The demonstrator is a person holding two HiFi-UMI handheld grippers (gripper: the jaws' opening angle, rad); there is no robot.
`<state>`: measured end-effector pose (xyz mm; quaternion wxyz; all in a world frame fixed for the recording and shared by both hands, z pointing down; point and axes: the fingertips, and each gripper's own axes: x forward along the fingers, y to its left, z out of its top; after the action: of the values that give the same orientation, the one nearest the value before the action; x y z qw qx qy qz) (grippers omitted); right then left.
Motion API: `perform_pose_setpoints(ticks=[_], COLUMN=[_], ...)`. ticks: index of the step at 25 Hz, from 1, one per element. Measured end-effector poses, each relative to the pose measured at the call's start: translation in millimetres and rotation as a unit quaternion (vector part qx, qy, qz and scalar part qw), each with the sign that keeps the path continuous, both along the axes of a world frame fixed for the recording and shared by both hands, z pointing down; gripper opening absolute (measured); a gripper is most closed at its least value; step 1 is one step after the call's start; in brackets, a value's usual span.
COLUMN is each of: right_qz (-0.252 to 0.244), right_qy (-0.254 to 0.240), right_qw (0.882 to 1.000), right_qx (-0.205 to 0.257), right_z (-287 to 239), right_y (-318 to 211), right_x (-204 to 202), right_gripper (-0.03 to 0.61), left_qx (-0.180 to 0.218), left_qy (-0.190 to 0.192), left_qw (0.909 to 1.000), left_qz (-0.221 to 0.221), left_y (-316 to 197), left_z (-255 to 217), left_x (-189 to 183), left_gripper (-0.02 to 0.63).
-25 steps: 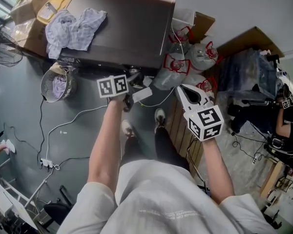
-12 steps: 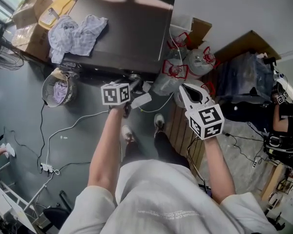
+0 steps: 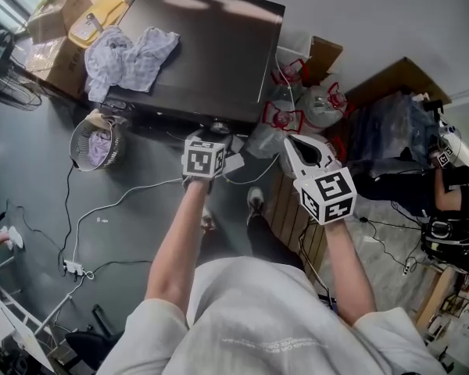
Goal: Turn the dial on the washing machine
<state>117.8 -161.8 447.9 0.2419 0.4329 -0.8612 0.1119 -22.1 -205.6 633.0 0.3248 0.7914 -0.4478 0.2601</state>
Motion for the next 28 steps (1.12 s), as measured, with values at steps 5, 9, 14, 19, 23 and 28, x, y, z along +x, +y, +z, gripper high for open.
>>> perform_pose_setpoints(ticks=[5, 9, 14, 19, 23, 28], right_qz=[0.009, 0.018, 0.024, 0.027, 0.028, 0.027], right_qy=[0.004, 0.005, 0.003, 0.004, 0.004, 0.004], right_qw=[1.000, 1.000, 1.000, 1.000, 1.000, 1.000], right_qx=[-0.011, -0.013, -0.012, -0.014, -0.013, -0.014], right_z=[10, 12, 12, 13, 14, 15], right_y=[9, 10, 11, 14, 16, 19], right_x=[10, 19, 25, 29, 31, 30], right_gripper=[0.014, 0.014, 0.014, 0.014, 0.014, 0.014], left_qx=[0.001, -0.010, -0.019, -0.034, -0.044, -0.064], left_qy=[-0.007, -0.009, -0.004, 0.032, 0.064, 0.113], left_qw=[0.9998, 0.9995, 0.9988, 0.9969, 0.9942, 0.9876], left_qz=[-0.016, -0.030, -0.044, -0.063, -0.074, -0.087], left_y=[-4, -10, -15, -16, -17, -16], left_z=[2, 3, 3, 4, 1, 2], left_x=[-1, 0, 0, -3, -4, -4], left_gripper=[0.287, 0.287, 0.285, 0.272, 0.270, 0.270])
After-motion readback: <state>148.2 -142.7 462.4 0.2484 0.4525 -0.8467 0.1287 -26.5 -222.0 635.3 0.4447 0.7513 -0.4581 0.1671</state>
